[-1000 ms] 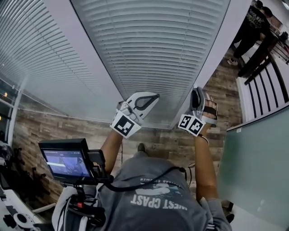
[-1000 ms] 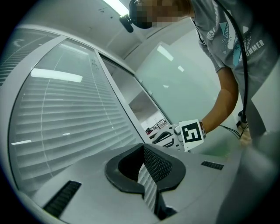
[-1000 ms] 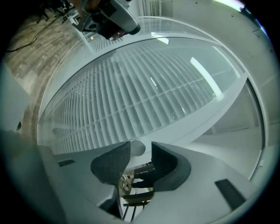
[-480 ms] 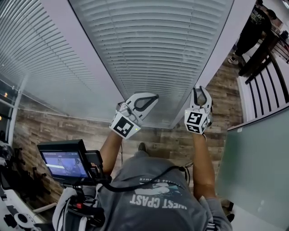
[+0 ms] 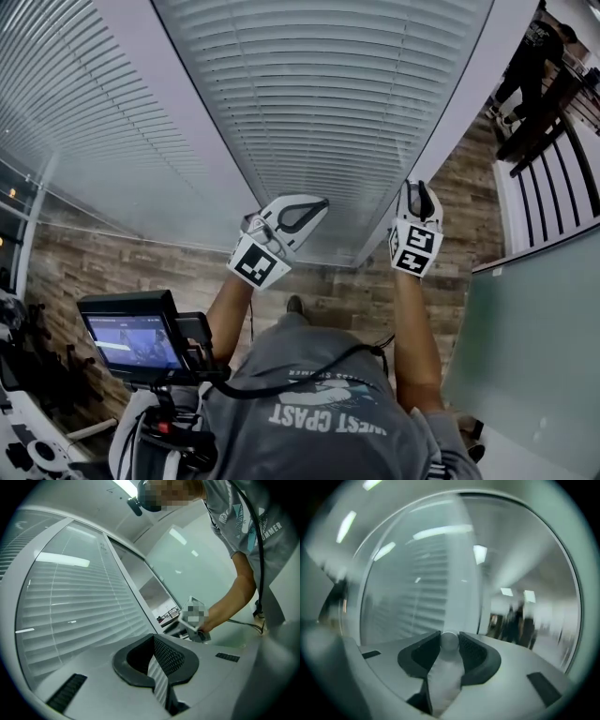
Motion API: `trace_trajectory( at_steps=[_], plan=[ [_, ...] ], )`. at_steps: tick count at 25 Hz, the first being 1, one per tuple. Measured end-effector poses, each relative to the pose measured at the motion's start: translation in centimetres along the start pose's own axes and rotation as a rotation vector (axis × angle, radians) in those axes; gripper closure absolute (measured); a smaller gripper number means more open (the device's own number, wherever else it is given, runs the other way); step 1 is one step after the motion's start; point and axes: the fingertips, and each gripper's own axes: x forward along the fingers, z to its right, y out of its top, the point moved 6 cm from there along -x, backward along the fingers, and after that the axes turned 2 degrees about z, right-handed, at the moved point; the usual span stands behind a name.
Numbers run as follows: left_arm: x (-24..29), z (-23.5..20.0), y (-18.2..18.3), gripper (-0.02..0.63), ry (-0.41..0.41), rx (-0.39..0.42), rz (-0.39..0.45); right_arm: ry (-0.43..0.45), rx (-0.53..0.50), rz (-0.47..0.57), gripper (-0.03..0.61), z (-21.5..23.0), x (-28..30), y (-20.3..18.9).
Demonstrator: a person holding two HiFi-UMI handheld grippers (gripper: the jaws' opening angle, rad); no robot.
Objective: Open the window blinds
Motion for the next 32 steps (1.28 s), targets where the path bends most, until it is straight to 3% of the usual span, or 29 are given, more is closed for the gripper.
trace_trajectory(
  at_steps=[1,2,3,4,5,9,10,13,15,17,18,21,22,23,24,25,26,29,30,32],
  plan=[
    [0.1,0.0,0.1,0.611,-0.003,0.003,0.004,-0.021,-0.362,-0.036,0.466,-0.9,0.1,0.2],
    [0.2,0.1,0.2,0.611,-0.006,0.006,0.006,-0.032,-0.647,-0.062,0.468,-1.7,0.2,0.3],
    [0.3,0.1,0.2,0.611,-0.009,0.007,0.005,-0.023,-0.790,-0.074,0.466,-2.2,0.1,0.5],
    [0.3,0.1,0.2,0.611,-0.012,0.008,0.002,0.003,-0.772,-0.071,0.466,-2.2,0.0,0.7],
    [0.4,0.2,0.2,0.611,-0.016,0.007,0.000,0.033,-0.652,-0.059,0.466,-1.9,-0.3,0.9],
    [0.5,0.6,0.3,0.611,-0.030,0.020,0.012,0.103,0.015,0.022,0.459,-0.2,-1.6,1.3],
    [0.4,0.5,0.3,0.611,-0.029,0.023,0.011,0.111,0.134,0.021,0.459,0.0,-1.5,1.2],
    [0.2,0.5,0.1,0.611,-0.025,0.018,-0.003,0.115,0.344,-0.023,0.459,0.9,-0.5,0.4],
    [0.1,0.5,0.1,0.611,-0.024,0.021,-0.006,0.107,0.354,-0.025,0.460,1.0,-0.2,0.2],
    [0.0,0.3,0.1,0.611,-0.019,0.023,-0.005,0.083,0.195,-0.028,0.460,0.8,-0.2,0.3],
    [0.0,0.3,0.0,0.611,-0.016,0.020,-0.004,0.062,0.020,-0.039,0.460,0.4,-0.3,0.4],
    [0.1,0.3,-0.1,0.611,-0.017,0.016,-0.006,-0.047,-0.784,-0.085,0.460,-1.5,-0.1,0.2],
    [0.1,0.4,-0.2,0.611,-0.020,0.017,-0.006,-0.068,-0.948,-0.083,0.461,-1.9,0.0,-0.2],
    [0.1,0.5,-0.2,0.611,-0.024,0.019,-0.005,-0.064,-0.999,-0.070,0.460,-2.0,0.0,-0.4],
    [0.2,0.6,-0.1,0.611,-0.027,0.022,-0.002,-0.041,-0.964,-0.055,0.460,-1.9,-0.1,-0.4],
    [0.2,0.7,-0.1,0.611,-0.029,0.024,0.000,-0.005,-0.859,-0.045,0.460,-1.8,-0.2,-0.2],
    [0.3,0.7,0.0,0.611,-0.031,0.025,0.002,0.040,-0.686,-0.036,0.460,-1.5,-0.4,0.0],
    [0.4,0.7,0.1,0.611,-0.035,0.024,0.003,0.127,-0.016,0.003,0.459,0.4,-1.1,0.1],
    [0.4,0.7,0.1,0.611,-0.034,0.023,0.002,0.132,0.150,0.015,0.459,0.9,-1.2,0.0],
    [0.3,0.6,0.0,0.611,-0.031,0.020,0.000,0.143,0.369,0.021,0.459,1.4,-1.1,-0.3]
  ],
)
